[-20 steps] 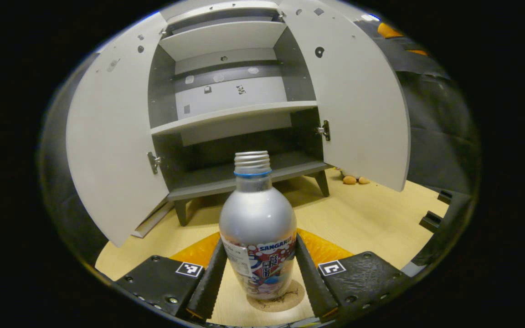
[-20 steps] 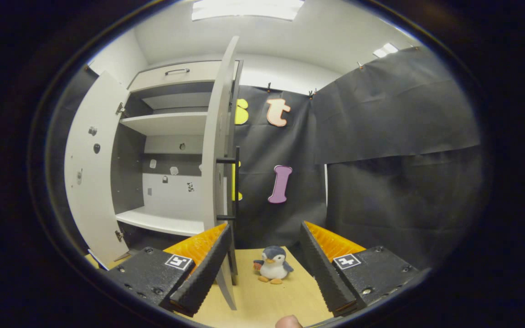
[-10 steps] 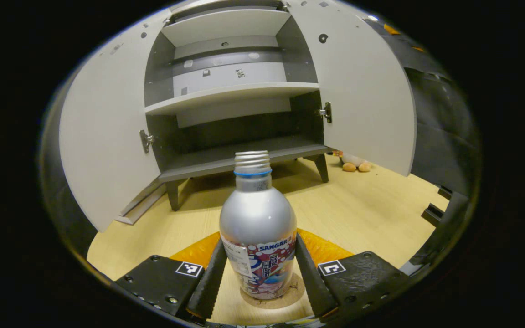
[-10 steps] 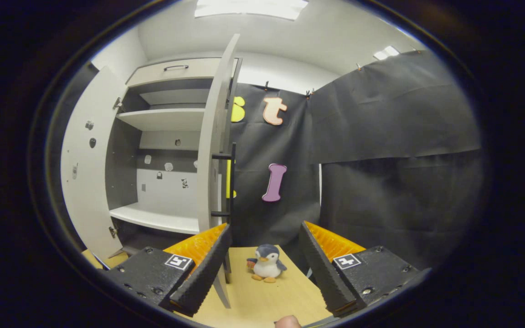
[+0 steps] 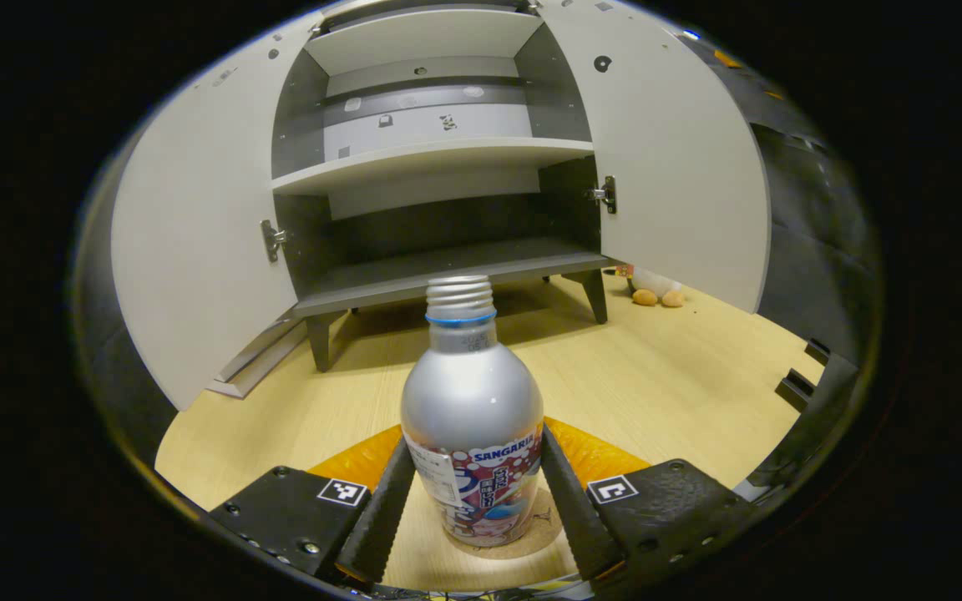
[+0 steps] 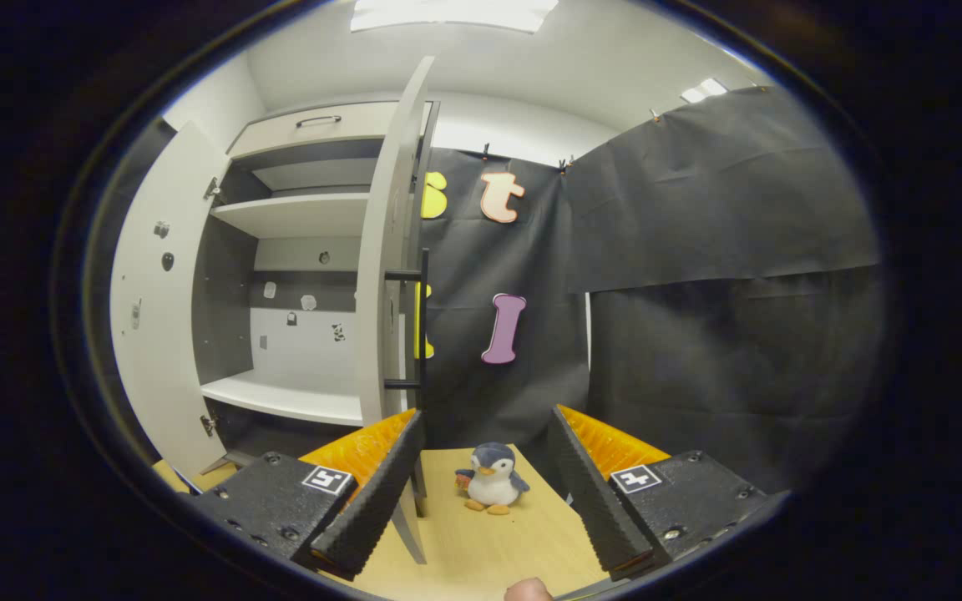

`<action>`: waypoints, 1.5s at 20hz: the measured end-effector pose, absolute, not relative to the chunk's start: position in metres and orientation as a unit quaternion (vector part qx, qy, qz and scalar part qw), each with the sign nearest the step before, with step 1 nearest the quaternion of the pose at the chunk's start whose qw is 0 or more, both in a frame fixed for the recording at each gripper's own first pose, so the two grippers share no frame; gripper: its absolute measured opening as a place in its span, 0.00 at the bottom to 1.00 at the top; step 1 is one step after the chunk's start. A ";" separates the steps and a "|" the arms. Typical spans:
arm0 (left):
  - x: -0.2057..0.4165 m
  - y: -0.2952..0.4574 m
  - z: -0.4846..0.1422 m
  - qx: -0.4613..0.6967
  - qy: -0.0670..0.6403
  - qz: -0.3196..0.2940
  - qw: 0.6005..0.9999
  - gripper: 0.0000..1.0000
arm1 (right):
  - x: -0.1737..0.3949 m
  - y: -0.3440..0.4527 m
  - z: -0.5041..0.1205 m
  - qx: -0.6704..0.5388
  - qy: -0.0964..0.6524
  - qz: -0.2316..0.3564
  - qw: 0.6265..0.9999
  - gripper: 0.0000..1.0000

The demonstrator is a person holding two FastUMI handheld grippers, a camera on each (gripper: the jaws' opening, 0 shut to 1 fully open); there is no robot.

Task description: Grasp the bottle in the cabinet with the left hand and place it on the coaster, then close the right door with the right hand and the left door with the left hand.

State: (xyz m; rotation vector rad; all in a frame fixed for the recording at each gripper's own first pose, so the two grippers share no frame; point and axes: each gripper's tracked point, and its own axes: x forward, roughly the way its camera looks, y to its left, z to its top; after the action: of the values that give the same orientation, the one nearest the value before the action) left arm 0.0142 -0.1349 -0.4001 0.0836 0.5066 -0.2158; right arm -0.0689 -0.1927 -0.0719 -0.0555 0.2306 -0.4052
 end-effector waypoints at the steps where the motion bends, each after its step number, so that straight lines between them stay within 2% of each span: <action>1: 0.014 -0.136 -0.399 0.042 0.250 -0.109 0.961 0.82 | -0.068 -0.192 -0.072 -0.028 0.113 -0.199 0.973 0.98; 5: 0.012 -0.135 -0.394 0.057 0.248 -0.112 0.961 0.82 | -0.066 -0.195 -0.080 -0.021 0.118 -0.197 0.973 0.98; 7: 0.010 -0.132 -0.392 0.057 0.254 -0.102 0.960 0.85 | -0.067 -0.196 -0.080 -0.015 0.118 -0.197 0.973 0.98; 8: 0.010 -0.130 -0.390 0.055 0.258 -0.096 0.960 0.91 | -0.067 -0.196 -0.080 -0.014 0.117 -0.196 0.973 0.98; 10: 0.008 -0.126 -0.387 0.053 0.260 -0.087 0.960 0.96 | -0.067 -0.197 -0.081 -0.012 0.117 -0.195 0.974 0.98; 18: 0.000 -0.121 -0.364 0.044 0.247 -0.082 0.964 0.98 | -0.068 -0.202 -0.078 -0.009 0.114 -0.188 0.976 0.98; 22: 0.000 -0.115 -0.327 0.038 0.225 -0.077 0.971 0.98 | -0.058 -0.216 -0.068 -0.007 0.096 -0.187 0.978 0.98; 25: -0.001 -0.111 -0.297 0.052 0.215 -0.084 0.972 0.98 | -0.044 -0.246 -0.053 -0.021 0.074 -0.208 0.975 0.98; 30: -0.003 -0.100 -0.233 0.052 0.172 -0.069 0.981 0.98 | -0.014 -0.273 -0.051 -0.016 0.093 -0.212 0.973 0.98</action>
State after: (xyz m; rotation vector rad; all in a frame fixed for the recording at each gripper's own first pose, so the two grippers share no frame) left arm -0.0032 -0.1004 -0.2327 0.1041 0.3464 -0.1381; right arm -0.0136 -0.2731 -0.0514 -0.0321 0.1875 -0.4273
